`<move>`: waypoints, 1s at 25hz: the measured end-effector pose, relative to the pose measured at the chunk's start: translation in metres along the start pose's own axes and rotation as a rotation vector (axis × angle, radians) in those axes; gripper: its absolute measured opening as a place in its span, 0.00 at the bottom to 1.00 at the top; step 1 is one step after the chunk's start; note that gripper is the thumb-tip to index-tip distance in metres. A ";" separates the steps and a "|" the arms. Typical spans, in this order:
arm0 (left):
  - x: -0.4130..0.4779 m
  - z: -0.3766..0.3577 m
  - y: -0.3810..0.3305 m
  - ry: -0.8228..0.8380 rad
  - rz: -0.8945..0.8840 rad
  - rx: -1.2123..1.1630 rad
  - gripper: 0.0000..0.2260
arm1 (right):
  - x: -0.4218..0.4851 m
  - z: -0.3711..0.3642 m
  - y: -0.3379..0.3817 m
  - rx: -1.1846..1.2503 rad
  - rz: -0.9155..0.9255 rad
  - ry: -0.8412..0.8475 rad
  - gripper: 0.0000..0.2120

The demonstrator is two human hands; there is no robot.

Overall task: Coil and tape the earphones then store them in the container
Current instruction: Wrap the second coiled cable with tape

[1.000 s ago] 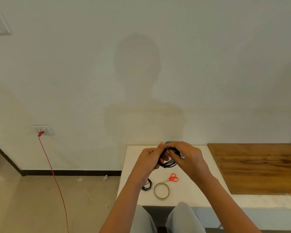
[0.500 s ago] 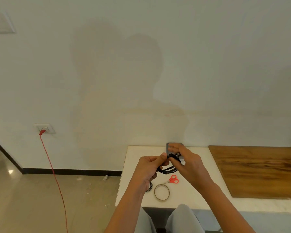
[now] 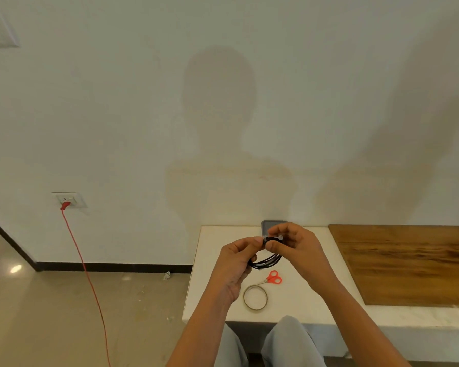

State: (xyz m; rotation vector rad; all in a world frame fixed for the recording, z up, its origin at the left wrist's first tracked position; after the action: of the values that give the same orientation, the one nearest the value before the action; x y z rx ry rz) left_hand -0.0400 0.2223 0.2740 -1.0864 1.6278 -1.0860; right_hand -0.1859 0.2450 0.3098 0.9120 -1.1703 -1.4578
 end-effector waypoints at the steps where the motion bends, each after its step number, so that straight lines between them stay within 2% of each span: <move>1: -0.001 -0.001 0.000 0.003 -0.022 0.008 0.05 | 0.001 -0.001 -0.003 0.036 -0.044 0.031 0.08; 5: -0.003 -0.001 -0.004 0.014 -0.128 0.073 0.05 | 0.005 -0.006 -0.009 0.125 -0.151 0.097 0.05; 9: -0.002 0.000 -0.008 0.018 -0.197 0.158 0.05 | 0.007 -0.008 -0.012 0.078 -0.112 0.107 0.05; 12: 0.001 0.002 -0.007 0.008 -0.187 0.164 0.05 | 0.009 -0.010 -0.011 0.008 -0.016 0.114 0.07; 15: 0.009 0.009 0.000 -0.031 -0.108 0.104 0.02 | 0.011 -0.014 -0.006 -0.216 0.170 0.117 0.09; 19: 0.020 0.017 0.009 -0.025 -0.041 0.091 0.03 | 0.020 -0.020 -0.010 -0.348 0.344 0.018 0.08; 22: 0.031 0.029 0.020 -0.054 -0.107 0.215 0.09 | 0.030 -0.030 -0.028 -0.310 0.279 0.010 0.06; 25: 0.042 0.041 0.025 -0.102 -0.261 0.447 0.08 | 0.040 -0.044 -0.053 -0.368 0.209 0.070 0.09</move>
State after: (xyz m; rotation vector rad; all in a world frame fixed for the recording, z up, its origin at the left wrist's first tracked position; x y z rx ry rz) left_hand -0.0151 0.1806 0.2327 -1.0465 1.1080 -1.4550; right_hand -0.1656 0.1974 0.2492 0.5637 -0.8783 -1.3975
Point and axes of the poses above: each hand's wrist, its own x-axis towards the middle knuckle, its own z-axis out of the back of the hand, y = z × x, the point moved 6 cm from there along x, towards the middle knuckle, and after that the axes turned 7 degrees about -z, right-handed, at the moved point
